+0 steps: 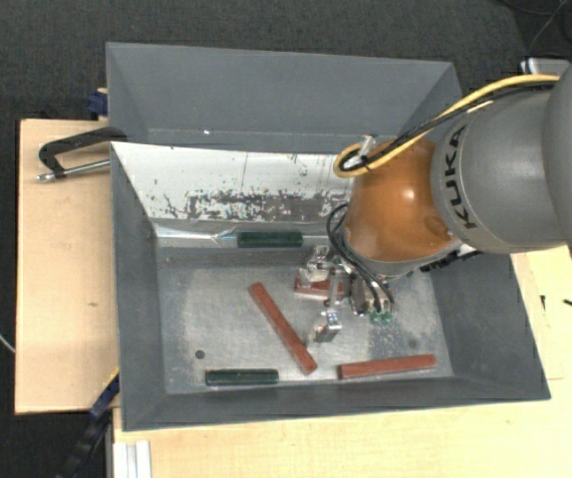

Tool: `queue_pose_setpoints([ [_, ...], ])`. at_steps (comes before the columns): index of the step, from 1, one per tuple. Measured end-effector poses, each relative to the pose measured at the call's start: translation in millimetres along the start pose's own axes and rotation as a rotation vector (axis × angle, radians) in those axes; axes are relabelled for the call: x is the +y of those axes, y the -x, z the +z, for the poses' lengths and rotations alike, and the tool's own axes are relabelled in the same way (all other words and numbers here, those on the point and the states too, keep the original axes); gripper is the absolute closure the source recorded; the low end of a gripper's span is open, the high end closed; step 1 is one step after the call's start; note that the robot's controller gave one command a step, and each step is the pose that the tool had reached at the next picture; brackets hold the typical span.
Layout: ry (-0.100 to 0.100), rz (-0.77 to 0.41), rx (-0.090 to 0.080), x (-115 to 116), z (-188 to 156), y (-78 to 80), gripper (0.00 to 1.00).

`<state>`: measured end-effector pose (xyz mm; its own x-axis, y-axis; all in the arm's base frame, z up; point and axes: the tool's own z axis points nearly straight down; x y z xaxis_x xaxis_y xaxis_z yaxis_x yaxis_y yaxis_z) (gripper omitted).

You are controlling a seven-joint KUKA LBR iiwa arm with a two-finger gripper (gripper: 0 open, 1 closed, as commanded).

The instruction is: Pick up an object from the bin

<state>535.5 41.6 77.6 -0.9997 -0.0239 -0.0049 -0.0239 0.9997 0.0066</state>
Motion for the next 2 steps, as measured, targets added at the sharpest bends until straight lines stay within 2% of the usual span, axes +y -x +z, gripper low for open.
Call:
queue_pose_setpoints([
  [1, -0.007, 0.112, -0.006, -59.7, -5.0, 49.4, 1.00],
  [2, -0.006, 0.112, -0.006, -59.8, -5.1, 49.4, 1.00],
])
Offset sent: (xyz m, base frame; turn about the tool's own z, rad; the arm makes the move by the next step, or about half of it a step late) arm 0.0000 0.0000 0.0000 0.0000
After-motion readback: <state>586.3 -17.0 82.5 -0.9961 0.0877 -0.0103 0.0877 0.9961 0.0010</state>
